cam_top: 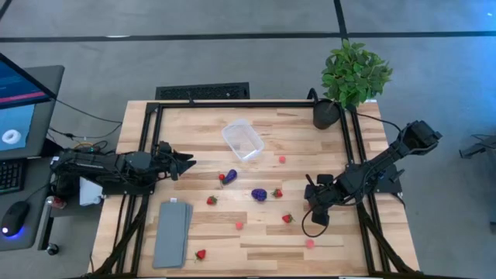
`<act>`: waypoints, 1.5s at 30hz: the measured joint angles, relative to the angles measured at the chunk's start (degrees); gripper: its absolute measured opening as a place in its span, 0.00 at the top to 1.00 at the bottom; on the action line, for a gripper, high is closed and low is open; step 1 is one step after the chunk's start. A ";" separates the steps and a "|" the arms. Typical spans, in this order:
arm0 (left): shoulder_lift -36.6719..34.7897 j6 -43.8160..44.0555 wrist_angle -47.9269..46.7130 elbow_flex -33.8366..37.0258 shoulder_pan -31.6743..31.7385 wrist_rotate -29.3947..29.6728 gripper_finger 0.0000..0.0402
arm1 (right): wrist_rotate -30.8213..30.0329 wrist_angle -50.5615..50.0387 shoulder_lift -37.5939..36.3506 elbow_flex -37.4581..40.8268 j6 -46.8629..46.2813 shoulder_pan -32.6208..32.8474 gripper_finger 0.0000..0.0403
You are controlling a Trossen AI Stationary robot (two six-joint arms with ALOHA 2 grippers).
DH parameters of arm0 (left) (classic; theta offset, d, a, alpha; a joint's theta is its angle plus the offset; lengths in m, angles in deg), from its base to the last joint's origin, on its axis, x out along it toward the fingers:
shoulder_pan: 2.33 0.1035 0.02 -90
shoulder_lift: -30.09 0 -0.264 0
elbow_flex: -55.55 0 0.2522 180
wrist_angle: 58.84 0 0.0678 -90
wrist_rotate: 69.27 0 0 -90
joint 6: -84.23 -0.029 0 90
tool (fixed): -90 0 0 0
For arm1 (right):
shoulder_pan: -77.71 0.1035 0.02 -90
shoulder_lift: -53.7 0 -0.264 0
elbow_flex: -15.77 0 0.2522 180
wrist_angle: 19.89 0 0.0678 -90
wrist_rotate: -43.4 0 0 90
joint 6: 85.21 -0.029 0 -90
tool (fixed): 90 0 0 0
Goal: Pick and placing Produce into tupperware
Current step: Put the strawberry into the transparent container
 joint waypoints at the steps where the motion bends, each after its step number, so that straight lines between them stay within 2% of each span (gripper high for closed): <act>1: -0.01 0.00 0.00 0.02 -0.01 -0.01 0.35 | 0.07 -0.27 0.00 0.00 -0.26 0.01 0.47; 9: 0.00 0.00 0.00 0.01 -0.01 -0.01 0.35 | 0.14 -0.94 0.00 -0.02 -1.08 -0.01 0.48; 20: 0.01 0.00 0.00 -0.01 -0.01 -0.03 0.35 | 0.63 -1.10 0.00 -0.02 -1.15 -0.01 0.57; 29: -0.01 0.00 0.00 0.01 -0.01 -0.03 0.35 | 0.87 -1.06 0.00 -0.02 -1.17 -0.01 0.52; 38: -0.01 0.00 0.00 0.01 -0.01 -0.03 0.35 | 0.98 -1.08 0.00 -0.02 -1.17 -0.01 0.57; 45: 0.01 0.00 0.00 0.02 -0.01 -0.01 0.35 | 1.03 -1.04 0.00 -0.02 -1.17 -0.01 0.52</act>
